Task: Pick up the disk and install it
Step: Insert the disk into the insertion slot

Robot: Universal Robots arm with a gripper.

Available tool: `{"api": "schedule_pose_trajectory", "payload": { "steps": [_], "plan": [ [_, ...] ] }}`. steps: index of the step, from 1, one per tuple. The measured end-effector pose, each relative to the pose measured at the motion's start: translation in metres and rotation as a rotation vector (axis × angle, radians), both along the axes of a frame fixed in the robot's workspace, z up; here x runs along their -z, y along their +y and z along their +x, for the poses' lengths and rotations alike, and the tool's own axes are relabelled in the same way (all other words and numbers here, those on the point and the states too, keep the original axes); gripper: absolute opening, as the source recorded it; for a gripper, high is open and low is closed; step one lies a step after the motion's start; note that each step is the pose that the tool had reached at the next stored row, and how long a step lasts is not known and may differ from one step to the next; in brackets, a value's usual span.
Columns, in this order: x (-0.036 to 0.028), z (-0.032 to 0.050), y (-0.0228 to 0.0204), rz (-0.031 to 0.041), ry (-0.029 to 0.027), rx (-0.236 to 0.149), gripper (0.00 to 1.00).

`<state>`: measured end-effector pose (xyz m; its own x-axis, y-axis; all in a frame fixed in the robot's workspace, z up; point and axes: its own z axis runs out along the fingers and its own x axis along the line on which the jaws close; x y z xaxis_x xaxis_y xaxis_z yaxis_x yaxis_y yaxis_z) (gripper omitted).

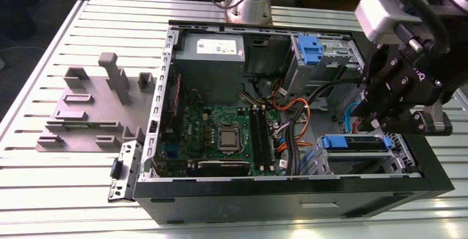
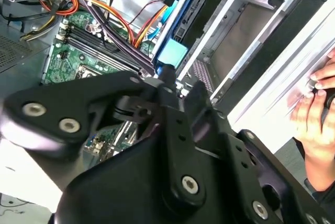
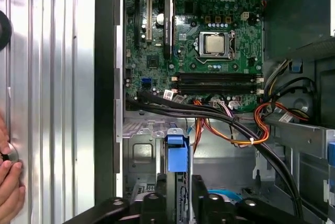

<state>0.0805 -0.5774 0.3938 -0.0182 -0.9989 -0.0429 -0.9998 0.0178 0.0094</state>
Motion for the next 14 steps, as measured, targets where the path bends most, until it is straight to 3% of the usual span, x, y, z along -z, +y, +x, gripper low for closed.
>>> {"api": "schedule_pose_trajectory", "payload": {
  "steps": [7, 14],
  "plan": [
    [0.0127, 0.0000, 0.0000, 0.0000, 0.0000, 0.000, 0.11],
    [0.0253, 0.0000, 0.0000, 0.0000, 0.0000, 0.000, 0.11]
  ]
}}
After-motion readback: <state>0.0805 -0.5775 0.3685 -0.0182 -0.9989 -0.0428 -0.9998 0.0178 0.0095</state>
